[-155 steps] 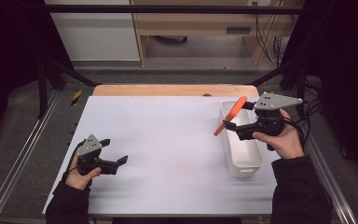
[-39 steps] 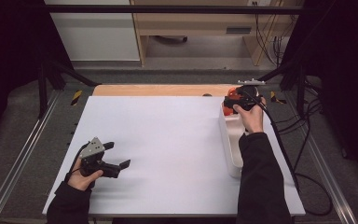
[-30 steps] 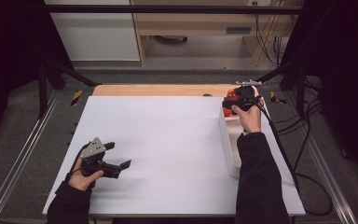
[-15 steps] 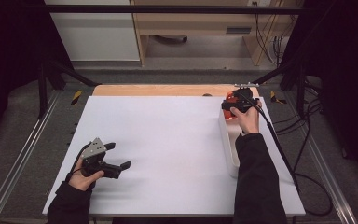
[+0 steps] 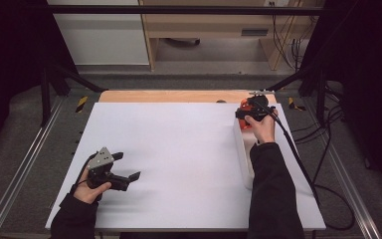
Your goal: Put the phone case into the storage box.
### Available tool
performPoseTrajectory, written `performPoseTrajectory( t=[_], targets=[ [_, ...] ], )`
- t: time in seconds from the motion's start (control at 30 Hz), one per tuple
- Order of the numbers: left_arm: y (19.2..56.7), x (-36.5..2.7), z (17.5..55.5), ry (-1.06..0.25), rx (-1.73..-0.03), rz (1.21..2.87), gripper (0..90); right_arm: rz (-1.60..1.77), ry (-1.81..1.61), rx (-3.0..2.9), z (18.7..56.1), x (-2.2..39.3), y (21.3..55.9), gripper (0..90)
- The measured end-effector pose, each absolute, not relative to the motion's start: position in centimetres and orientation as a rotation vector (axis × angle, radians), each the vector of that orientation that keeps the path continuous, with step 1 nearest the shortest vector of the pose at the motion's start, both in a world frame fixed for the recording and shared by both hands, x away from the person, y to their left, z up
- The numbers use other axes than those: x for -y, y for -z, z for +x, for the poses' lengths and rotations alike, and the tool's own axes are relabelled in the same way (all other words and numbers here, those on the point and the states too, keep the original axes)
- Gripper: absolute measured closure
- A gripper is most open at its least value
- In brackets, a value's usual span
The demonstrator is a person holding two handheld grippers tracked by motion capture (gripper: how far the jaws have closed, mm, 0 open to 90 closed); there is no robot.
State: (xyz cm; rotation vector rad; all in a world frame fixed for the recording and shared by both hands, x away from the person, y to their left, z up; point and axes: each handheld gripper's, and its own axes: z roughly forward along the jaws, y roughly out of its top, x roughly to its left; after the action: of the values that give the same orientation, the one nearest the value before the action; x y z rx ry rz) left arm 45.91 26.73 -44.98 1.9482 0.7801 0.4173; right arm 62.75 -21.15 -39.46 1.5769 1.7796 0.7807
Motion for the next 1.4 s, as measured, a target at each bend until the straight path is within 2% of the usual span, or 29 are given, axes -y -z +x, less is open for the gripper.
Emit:
performPoseTrajectory(
  t=[0.4,0.67,1.07,1.4],
  targets=[
    [45.0,-26.7,45.9,-0.417,-0.777,1.954,0.0,1.576,-0.79,-1.786,62.7,21.3,39.7,14.7],
    [45.0,-26.7,45.9,-0.415,-0.774,1.956,0.0,1.576,-0.857,-1.784,62.6,21.5,39.4,4.5],
    [45.0,-26.7,45.9,-0.413,-0.775,1.956,0.0,1.516,-0.909,-1.785,61.8,22.0,38.1,2.0],
    [45.0,-26.6,45.9,-0.406,-0.782,1.952,0.0,1.417,-1.019,-1.836,59.6,21.3,36.6,0.5]
  ],
)
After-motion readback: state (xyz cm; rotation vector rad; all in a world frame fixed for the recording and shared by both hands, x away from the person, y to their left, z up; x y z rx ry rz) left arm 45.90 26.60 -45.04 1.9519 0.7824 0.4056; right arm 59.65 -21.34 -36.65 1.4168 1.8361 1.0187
